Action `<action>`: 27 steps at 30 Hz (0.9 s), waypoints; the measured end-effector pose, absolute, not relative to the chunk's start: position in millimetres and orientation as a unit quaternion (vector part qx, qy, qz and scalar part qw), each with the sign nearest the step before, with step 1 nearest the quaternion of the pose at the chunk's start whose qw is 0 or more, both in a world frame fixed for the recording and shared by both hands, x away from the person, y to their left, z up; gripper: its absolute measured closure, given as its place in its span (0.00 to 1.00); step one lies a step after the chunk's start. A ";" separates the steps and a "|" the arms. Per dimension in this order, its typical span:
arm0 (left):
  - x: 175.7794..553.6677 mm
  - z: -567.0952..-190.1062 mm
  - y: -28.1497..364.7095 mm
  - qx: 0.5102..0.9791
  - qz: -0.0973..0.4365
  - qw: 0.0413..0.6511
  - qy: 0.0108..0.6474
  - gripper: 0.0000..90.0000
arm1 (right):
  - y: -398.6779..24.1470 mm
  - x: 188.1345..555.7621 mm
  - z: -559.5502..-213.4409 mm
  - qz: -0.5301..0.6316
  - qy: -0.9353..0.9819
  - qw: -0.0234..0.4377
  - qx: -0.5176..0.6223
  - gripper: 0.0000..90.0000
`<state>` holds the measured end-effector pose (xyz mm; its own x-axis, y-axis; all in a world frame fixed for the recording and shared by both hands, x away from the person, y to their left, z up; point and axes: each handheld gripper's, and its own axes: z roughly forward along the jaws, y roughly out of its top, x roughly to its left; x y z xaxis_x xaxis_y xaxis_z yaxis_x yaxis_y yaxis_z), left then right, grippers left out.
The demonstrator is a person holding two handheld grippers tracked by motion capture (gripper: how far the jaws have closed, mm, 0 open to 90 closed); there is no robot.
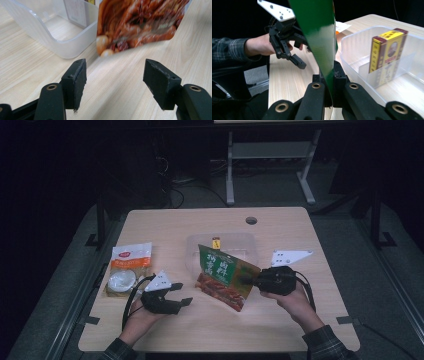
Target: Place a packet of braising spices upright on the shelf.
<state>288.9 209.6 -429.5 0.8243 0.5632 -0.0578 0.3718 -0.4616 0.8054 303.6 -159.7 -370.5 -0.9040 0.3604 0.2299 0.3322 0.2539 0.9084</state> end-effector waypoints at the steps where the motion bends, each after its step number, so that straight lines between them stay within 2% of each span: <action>1: 288.8 -429.5 209.7 0.849 0.108 0.438 0.275 0.39 | -161.7 303.8 -368.9 0.570 0.792 0.013 0.221 1.00; 16: 289.6 -430.8 209.6 0.854 0.107 0.430 0.273 0.39 | -200.9 301.0 -345.1 0.568 0.785 0.038 0.246 1.00; 27: 290.1 -431.4 208.7 0.854 0.105 0.429 0.275 0.39 | -223.7 298.8 -330.6 0.567 0.774 0.077 0.271 1.00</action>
<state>290.1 208.7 -431.4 0.8264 0.5602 -0.0564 0.3798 -0.4807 0.7904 298.8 -223.7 -330.6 -0.8408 0.5077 0.1882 0.3323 0.2094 0.9196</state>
